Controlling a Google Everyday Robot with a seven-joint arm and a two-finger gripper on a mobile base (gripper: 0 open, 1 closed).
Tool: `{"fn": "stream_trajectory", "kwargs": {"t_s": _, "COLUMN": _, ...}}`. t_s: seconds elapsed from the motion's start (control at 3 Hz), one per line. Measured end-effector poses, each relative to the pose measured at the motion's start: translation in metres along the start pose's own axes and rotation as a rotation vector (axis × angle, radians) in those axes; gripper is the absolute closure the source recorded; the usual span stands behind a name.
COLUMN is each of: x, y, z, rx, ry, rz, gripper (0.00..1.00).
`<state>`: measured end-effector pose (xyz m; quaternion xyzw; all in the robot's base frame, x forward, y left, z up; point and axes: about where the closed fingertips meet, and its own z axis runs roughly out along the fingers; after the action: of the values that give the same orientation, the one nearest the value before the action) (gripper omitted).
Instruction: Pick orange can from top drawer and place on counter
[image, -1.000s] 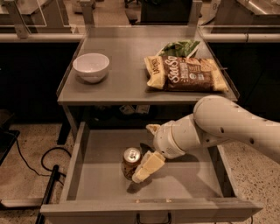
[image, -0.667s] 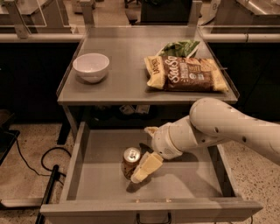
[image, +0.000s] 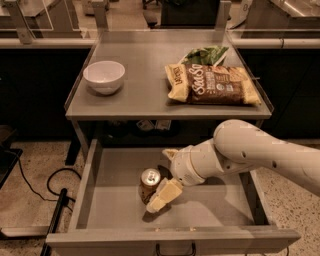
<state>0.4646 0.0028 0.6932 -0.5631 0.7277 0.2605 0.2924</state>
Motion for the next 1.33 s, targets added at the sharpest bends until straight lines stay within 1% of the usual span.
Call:
{"fn": "stream_trajectory", "kwargs": {"t_s": 0.33, "x": 0.010, "y": -0.006, "z": 0.027, "rx": -0.016, "ry": -0.053, "rz": 0.033, "gripper": 0.00}}
{"fn": "stream_trajectory", "kwargs": {"t_s": 0.67, "x": 0.009, "y": -0.005, "z": 0.029, "rx": -0.020, "ry": -0.051, "rz": 0.030, "gripper": 0.00}}
{"fn": "stream_trajectory", "kwargs": {"t_s": 1.33, "x": 0.005, "y": -0.001, "z": 0.044, "rx": -0.056, "ry": -0.066, "rz": 0.012, "gripper": 0.00}}
